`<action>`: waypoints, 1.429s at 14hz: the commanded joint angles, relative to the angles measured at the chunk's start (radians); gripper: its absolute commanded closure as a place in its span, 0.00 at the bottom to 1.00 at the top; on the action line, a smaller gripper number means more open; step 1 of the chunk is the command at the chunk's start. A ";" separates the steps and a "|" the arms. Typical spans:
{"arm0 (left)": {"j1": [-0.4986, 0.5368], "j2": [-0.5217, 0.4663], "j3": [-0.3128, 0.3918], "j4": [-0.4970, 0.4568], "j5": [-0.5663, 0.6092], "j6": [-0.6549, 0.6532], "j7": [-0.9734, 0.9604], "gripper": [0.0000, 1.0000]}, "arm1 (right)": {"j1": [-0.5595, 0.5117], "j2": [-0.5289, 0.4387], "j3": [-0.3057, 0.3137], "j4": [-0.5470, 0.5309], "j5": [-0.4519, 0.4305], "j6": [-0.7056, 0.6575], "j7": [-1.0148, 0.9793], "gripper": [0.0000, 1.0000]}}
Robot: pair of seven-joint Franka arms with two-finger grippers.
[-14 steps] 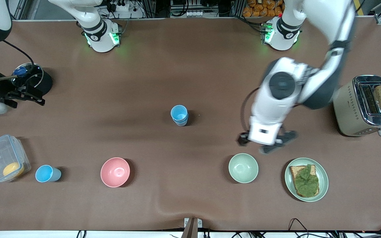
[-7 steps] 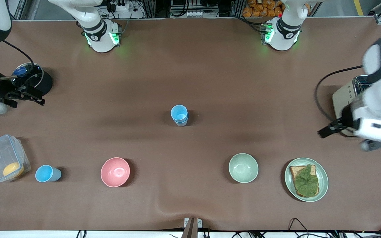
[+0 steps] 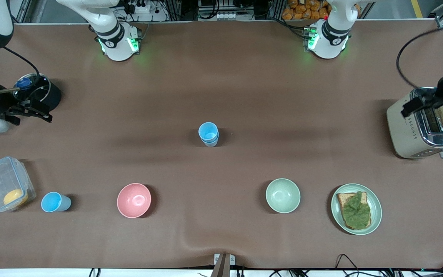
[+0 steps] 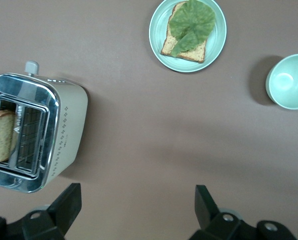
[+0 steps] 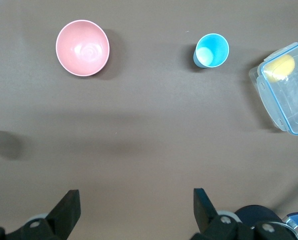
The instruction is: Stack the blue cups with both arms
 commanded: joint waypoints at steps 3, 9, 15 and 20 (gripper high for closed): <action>-0.039 -0.008 -0.024 0.024 -0.014 -0.025 0.106 0.00 | 0.003 0.006 0.002 0.022 -0.011 -0.015 0.002 0.00; -0.034 0.013 -0.060 0.104 -0.019 -0.074 0.131 0.00 | 0.008 0.006 0.004 0.022 -0.010 -0.015 0.004 0.00; -0.039 0.022 -0.061 0.107 -0.019 -0.101 0.127 0.00 | 0.011 0.006 0.000 0.020 -0.011 -0.015 0.002 0.00; -0.038 0.022 -0.066 0.110 -0.014 -0.101 0.134 0.00 | 0.008 0.003 -0.001 0.020 -0.011 -0.026 0.004 0.00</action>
